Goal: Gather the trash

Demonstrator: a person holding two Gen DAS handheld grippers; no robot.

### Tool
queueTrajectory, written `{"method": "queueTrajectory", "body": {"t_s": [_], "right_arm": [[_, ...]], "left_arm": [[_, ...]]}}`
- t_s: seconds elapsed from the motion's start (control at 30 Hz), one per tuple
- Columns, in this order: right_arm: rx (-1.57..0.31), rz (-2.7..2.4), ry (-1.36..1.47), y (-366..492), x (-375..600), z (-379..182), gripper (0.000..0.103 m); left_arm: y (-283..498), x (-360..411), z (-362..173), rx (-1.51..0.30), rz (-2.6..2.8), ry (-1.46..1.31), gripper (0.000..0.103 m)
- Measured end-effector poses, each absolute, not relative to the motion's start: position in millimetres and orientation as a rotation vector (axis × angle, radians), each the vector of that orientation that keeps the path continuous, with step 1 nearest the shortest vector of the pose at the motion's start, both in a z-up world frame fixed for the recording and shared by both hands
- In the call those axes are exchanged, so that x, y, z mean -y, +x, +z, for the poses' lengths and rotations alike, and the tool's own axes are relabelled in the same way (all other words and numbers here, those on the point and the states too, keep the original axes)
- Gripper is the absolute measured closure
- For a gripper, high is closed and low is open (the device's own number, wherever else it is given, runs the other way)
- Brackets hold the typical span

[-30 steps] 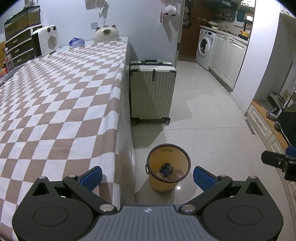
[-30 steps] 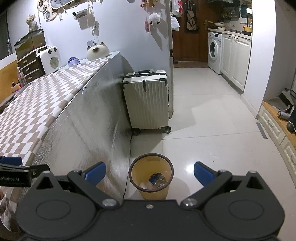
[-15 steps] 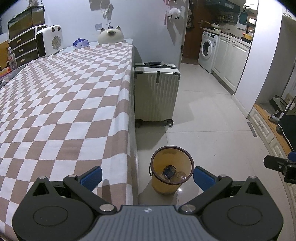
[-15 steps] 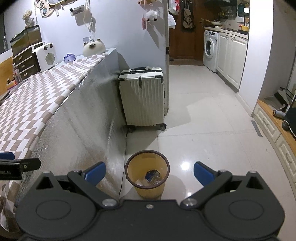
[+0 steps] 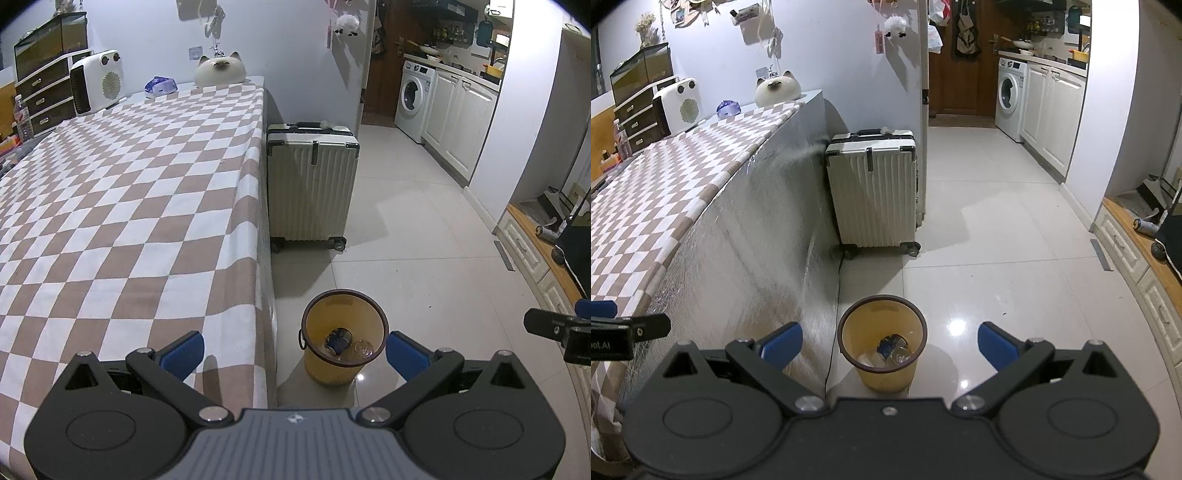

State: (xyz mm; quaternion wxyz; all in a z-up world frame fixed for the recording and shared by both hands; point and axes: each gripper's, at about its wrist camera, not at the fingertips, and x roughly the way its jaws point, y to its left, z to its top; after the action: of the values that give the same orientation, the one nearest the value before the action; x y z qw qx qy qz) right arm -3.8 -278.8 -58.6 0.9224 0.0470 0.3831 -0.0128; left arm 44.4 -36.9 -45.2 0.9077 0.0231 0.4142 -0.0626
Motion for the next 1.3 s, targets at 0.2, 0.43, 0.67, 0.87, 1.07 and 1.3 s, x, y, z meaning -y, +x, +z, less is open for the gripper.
{"method": "queueTrajectory", "body": {"t_s": [0.2,0.43,0.67,0.87,1.07,1.3], "right_arm": [[-0.786,-0.026,0.098,-3.9,279.0,-58.8,0.001],[-0.786,-0.026,0.097,-3.7,278.7,-58.7,0.001],[-0.786,-0.026,0.097,-3.8,279.0,-58.5,0.001],[-0.786,-0.025,0.096,-3.7,279.3,-58.4,0.001],[-0.786,-0.026,0.096,-3.5,279.0,-58.6,0.001],[-0.786,-0.026,0.096,-3.3,278.7,-58.4,0.001]], "left_arm": [[45.2,35.5,-44.1,-0.852,-0.129,0.046,0.000],[45.6,34.4,-43.8,-0.851,-0.127,0.047,0.000],[45.2,34.2,-43.7,-0.850,-0.128,0.048,0.000],[48.0,31.5,-42.4,-0.848,-0.128,0.048,0.000],[47.4,32.0,-42.8,-0.848,-0.127,0.047,0.000],[47.0,32.2,-43.1,-0.848,-0.127,0.047,0.000]]}}
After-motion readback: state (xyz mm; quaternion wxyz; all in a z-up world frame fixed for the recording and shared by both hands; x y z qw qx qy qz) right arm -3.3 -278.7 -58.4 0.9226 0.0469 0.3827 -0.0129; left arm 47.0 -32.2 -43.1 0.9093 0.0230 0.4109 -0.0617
